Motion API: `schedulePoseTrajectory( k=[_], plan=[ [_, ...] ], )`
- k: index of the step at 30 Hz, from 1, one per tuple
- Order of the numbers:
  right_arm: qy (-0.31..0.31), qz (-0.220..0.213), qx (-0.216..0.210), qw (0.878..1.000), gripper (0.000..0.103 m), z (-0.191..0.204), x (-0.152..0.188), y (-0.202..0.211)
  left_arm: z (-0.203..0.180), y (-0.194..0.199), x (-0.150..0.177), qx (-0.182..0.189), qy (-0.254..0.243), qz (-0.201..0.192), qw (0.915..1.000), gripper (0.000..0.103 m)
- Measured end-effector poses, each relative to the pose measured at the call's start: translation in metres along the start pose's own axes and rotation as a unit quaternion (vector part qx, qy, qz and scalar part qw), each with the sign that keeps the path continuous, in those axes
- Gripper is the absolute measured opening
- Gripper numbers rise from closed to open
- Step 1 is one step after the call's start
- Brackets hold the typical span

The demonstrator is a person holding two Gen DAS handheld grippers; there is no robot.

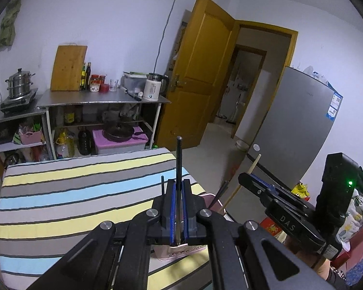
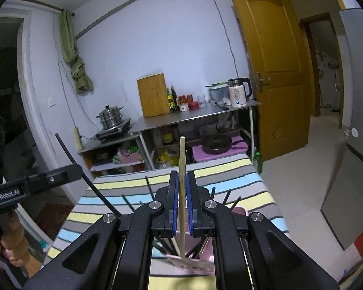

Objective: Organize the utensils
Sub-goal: 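Lower the chopsticks into the holder and open both tools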

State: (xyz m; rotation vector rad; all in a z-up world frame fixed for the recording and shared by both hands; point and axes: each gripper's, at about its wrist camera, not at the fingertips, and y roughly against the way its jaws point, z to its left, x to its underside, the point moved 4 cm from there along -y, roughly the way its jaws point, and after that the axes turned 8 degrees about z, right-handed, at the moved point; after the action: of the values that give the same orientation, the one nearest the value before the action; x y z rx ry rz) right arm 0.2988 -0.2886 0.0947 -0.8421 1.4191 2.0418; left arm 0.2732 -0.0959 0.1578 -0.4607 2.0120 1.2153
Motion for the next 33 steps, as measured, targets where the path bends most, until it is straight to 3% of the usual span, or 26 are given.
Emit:
schedulePoseTrajectory(
  k=[16,28,33],
  plan=[
    [0.014,0.026,0.011,0.999,0.006,-0.007,0.041,-0.032,0.014,-0.066,0.029,-0.005,0.005,0.052,0.9986,0.004],
    [0.024,0.081,0.015,0.996,0.006,-0.01,0.071,-0.047,0.016,-0.094,0.058,-0.005,-0.005,0.099,0.995,0.005],
    [0.026,0.09,0.02,0.995,0.007,-0.013,0.074,-0.044,0.017,-0.092,0.062,-0.009,-0.003,0.099,0.995,0.006]
  ],
)
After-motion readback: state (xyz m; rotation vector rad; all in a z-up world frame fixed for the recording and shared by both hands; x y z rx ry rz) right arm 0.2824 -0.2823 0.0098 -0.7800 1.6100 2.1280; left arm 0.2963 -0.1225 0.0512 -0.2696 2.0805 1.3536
